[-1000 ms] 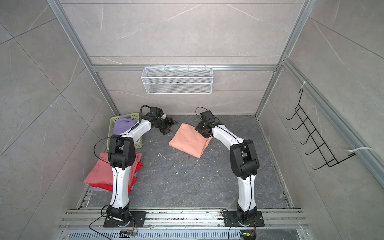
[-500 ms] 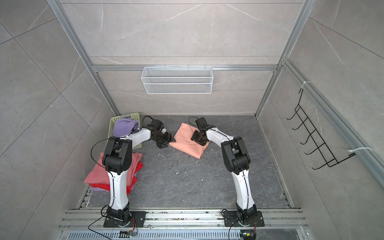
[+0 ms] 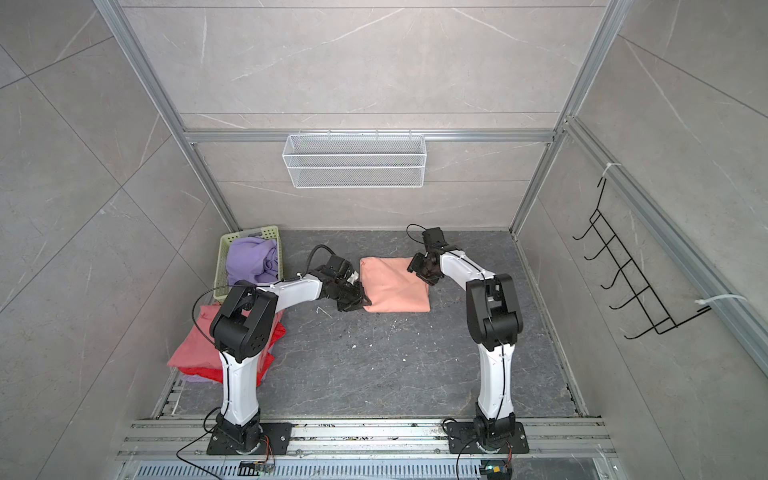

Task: Fold and stack the t-shirts

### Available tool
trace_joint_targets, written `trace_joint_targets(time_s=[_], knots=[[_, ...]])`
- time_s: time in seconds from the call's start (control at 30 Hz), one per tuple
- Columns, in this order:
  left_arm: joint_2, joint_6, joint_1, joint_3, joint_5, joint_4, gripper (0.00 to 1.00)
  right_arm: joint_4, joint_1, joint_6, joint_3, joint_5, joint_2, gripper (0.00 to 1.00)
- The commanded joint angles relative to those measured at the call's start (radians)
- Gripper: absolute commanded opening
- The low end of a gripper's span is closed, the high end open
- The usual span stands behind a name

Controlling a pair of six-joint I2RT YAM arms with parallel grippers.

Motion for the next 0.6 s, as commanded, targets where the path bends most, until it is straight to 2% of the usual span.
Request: trace_joint_targets(time_s=[0.0, 0.13, 0.23, 0.3, 0.47, 0.57], knots=[[-0.094, -0.133, -0.028, 0.002, 0.006, 0.077, 0.15, 0.037, 0.019, 0.136, -0.171, -0.042, -0.225, 0.87], [-0.110, -0.201, -0.053, 0.037, 0.025, 0.074, 0.08, 0.197, 0.028, 0.338, -0.495, -0.112, -0.461, 0.94], [-0.099, -0.234, -0.073, 0.063, 0.048, 0.054, 0.07, 0.267, 0.044, 0.447, -0.662, -0.130, -0.591, 0.99], [-0.095, -0.242, -0.097, 0.071, 0.055, 0.050, 0.07, 0.313, 0.074, 0.502, -0.738, -0.110, -0.644, 1.00], [-0.108, -0.247, -0.155, 0.064, 0.052, 0.038, 0.07, 0.519, 0.099, 0.633, -0.863, -0.051, -0.633, 0.99], [-0.126, -0.254, -0.174, 0.046, 0.052, 0.035, 0.07, 0.586, 0.111, 0.661, -0.861, -0.029, -0.592, 1.00]])
